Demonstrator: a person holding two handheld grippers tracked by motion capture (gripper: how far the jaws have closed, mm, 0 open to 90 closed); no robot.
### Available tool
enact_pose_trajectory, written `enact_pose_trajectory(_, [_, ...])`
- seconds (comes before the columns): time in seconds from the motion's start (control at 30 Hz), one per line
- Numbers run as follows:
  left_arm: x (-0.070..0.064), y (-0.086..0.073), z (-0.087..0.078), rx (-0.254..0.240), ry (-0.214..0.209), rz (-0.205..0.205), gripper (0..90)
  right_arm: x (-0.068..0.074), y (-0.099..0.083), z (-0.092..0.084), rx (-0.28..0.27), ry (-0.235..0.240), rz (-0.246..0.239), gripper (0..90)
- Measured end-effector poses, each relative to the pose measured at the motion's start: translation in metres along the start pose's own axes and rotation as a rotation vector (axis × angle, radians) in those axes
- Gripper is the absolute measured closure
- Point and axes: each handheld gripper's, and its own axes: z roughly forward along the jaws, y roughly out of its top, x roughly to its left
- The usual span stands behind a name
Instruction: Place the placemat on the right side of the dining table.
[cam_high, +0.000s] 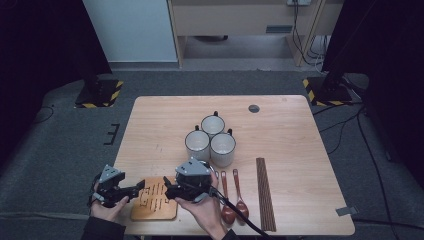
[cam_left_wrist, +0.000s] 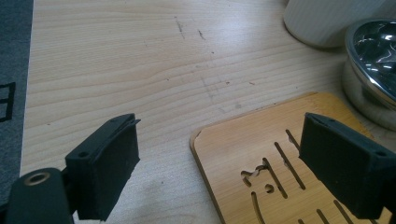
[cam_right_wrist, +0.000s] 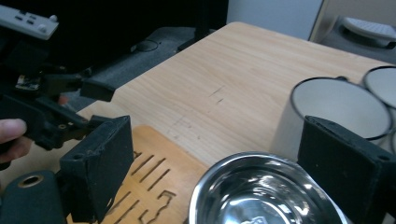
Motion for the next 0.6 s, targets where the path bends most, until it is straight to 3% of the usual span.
enact_pose_trajectory(0.6, [0.000, -0.001, 0.002, -0.003, -0.005, 0.005, 10.3, 0.042, -0.027, 0.022, 0.059, 0.052, -0.011, 10.8])
